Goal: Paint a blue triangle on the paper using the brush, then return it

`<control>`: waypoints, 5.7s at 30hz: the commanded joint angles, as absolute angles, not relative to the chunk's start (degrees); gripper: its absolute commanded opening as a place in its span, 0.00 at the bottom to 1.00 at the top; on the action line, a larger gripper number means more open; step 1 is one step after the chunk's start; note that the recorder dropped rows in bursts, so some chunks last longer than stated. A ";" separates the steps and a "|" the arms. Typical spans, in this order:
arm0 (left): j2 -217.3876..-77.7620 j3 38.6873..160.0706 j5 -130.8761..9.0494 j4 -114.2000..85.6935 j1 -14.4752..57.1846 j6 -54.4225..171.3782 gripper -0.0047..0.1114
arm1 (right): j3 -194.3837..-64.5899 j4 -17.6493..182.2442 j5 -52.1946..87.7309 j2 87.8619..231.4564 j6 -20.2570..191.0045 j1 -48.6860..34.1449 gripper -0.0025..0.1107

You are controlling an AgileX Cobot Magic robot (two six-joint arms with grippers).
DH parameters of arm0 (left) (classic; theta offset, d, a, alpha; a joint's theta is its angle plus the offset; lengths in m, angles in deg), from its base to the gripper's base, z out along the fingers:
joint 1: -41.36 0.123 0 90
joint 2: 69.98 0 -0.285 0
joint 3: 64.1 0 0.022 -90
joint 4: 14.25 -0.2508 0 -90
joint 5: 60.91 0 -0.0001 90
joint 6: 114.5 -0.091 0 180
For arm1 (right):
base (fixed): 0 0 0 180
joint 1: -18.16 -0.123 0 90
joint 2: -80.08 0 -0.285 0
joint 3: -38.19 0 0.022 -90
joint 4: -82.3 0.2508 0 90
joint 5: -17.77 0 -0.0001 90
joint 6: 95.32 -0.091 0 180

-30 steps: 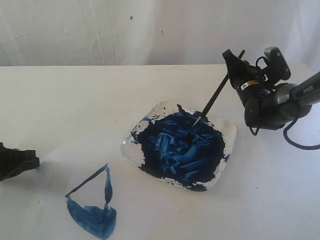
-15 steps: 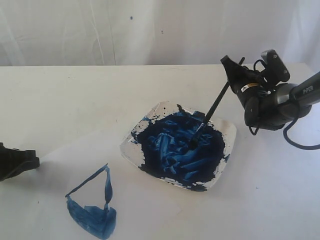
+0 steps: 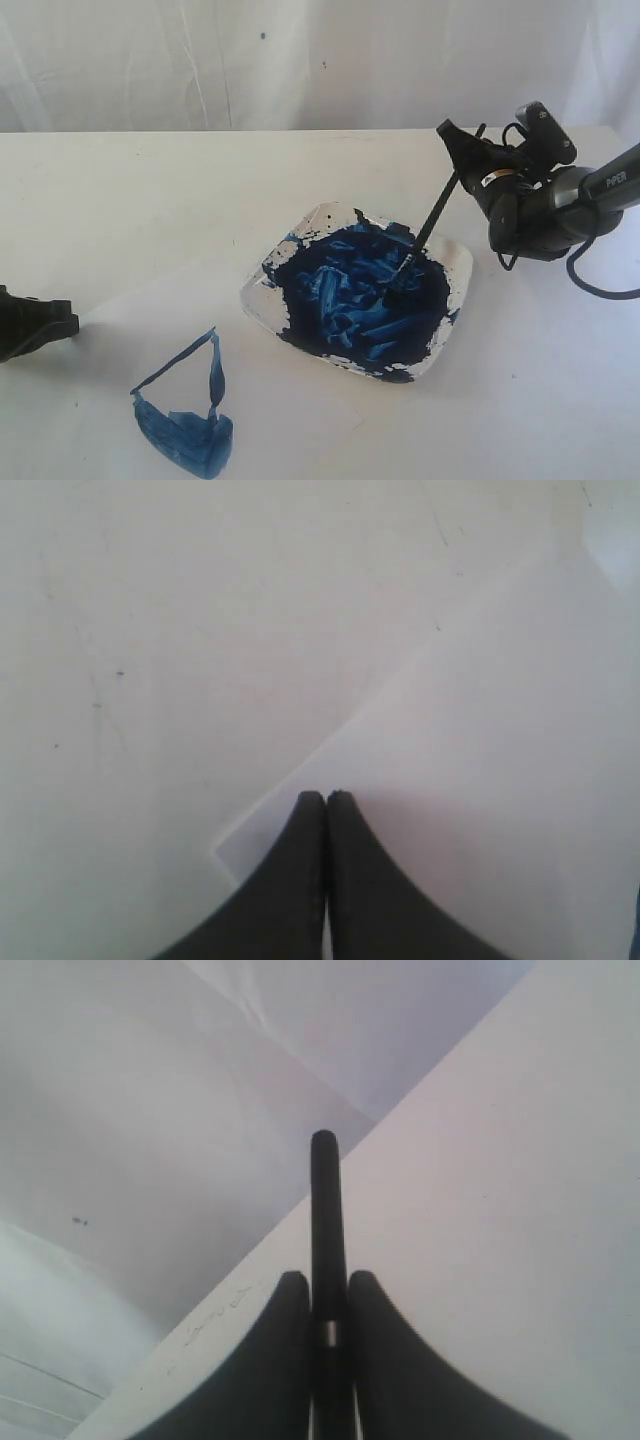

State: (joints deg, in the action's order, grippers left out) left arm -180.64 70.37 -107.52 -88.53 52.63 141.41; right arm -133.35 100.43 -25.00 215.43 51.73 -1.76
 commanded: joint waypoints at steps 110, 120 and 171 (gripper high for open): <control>-181.21 70.09 -100.20 -89.05 52.62 141.06 0.04 | -178.75 144.97 63.81 234.08 91.99 10.65 0.47; -181.21 70.09 -100.20 -89.05 52.62 141.06 0.04 | -178.75 144.97 65.16 234.21 91.89 10.65 0.44; -181.21 70.09 -100.20 -89.05 52.62 141.06 0.04 | -178.38 143.18 69.04 237.62 90.53 10.55 0.26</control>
